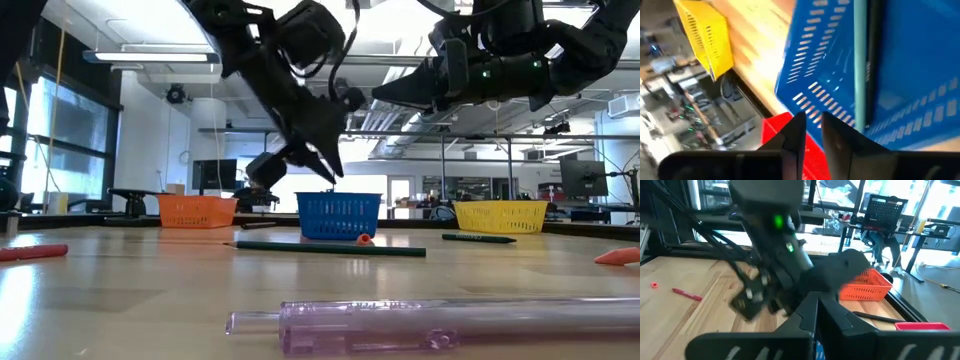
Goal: Sort crayons/erasers/pens/pencils in bins
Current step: Put the orange eraser into the red bin
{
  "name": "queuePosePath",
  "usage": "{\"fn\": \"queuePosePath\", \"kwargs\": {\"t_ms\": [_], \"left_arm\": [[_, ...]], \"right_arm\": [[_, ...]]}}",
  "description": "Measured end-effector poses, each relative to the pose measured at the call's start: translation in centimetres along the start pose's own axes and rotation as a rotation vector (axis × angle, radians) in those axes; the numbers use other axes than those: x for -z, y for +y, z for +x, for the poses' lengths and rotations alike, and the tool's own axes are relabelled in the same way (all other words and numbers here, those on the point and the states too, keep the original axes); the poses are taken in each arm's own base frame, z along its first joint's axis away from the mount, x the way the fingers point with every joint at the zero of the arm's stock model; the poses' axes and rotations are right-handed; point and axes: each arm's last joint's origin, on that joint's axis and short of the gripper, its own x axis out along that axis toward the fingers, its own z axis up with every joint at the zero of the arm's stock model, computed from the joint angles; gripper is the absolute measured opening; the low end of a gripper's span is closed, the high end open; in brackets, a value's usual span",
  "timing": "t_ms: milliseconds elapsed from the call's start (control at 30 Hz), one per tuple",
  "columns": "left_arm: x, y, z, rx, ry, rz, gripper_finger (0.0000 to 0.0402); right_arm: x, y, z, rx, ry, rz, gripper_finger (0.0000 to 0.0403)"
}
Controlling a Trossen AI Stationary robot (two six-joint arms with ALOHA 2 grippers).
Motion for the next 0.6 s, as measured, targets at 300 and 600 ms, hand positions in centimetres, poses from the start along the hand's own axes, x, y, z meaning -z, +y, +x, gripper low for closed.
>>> {"fn": "queuePosePath", "kwargs": {"t_ms": [300,600], "left_arm": [[1.9,1.9,-4.1,-0.01,-0.12,-0.572,0.0003],[4.4,-0.3,-7.4,-0.028,-0.315,-0.982,0.0001]], "right_arm": [[0.1,0.0,0.0,-0.001,0.012,-0.014,0.0],[0.2,0.0,0.0,-0.003,0.019,-0.013,0.0]]}}
